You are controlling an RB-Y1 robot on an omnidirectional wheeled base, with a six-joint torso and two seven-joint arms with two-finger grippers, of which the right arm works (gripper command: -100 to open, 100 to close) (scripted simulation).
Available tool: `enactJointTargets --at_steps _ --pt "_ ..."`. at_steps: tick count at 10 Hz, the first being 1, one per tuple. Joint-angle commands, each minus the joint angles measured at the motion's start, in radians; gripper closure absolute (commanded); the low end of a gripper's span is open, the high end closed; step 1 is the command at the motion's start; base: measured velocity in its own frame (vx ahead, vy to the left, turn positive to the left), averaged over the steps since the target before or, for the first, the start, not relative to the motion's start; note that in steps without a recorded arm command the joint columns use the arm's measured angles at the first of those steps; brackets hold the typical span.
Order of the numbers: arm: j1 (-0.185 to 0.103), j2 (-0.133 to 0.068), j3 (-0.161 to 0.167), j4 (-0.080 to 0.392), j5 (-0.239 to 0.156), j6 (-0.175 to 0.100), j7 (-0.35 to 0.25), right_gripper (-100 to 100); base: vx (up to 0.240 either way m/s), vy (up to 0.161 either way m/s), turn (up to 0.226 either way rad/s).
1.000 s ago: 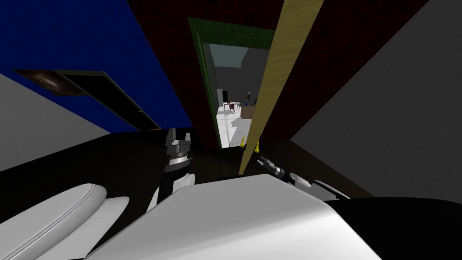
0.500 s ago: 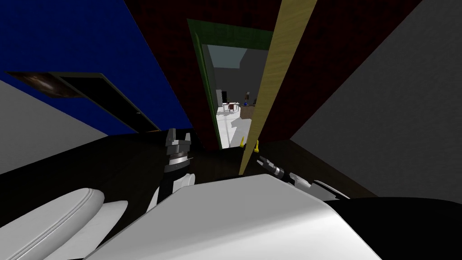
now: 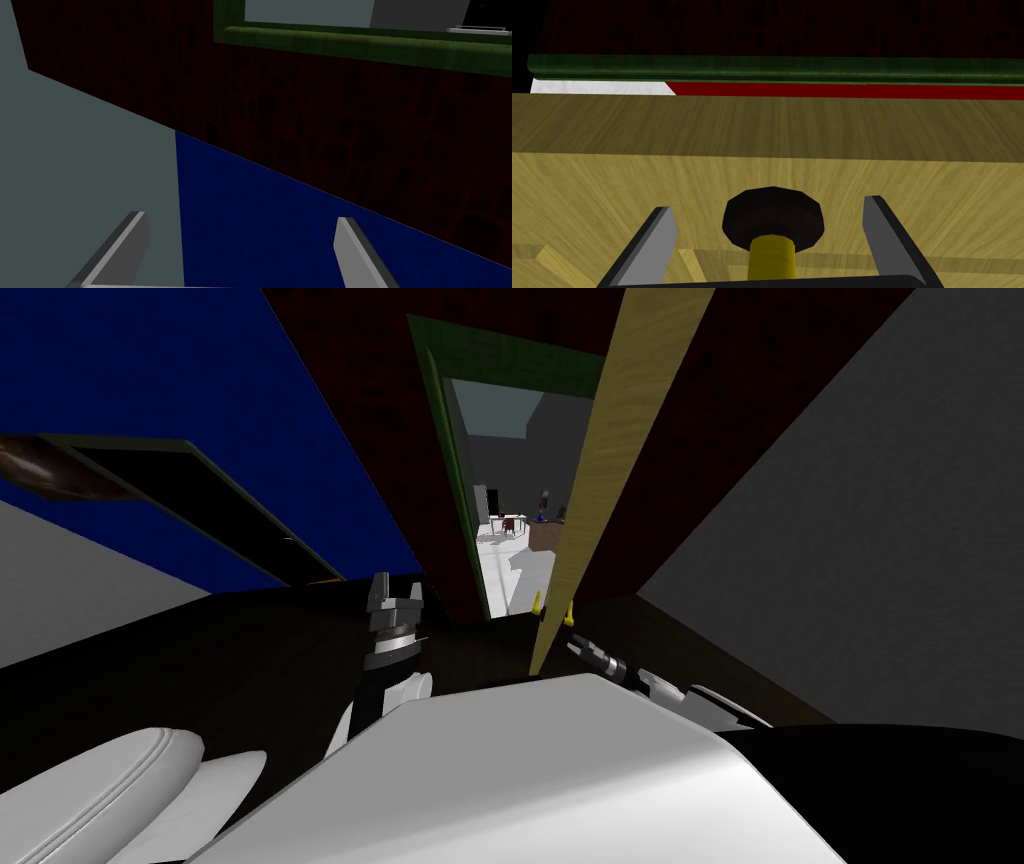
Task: Pull the door open
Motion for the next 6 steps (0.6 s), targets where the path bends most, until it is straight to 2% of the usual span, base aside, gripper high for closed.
enactJointTargets --at_steps 1,2,3,6 --pt "0.003 -0.002 0.013 -0.029 0.011 0.016 -0.007 -100 0.017 0.002 -0.151" --pt "-0.002 -0.001 0.024 -0.040 0.020 0.020 -0.010 -100 0.009 -0.035 -0.214" --pt "-0.002 -0.001 0.024 -0.040 0.020 0.020 -0.010 -100 -0.012 -0.058 -0.096" --pt "-0.007 -0.001 0.036 -0.050 0.027 0.023 -0.011 -100 -0.022 -0.072 -0.038"
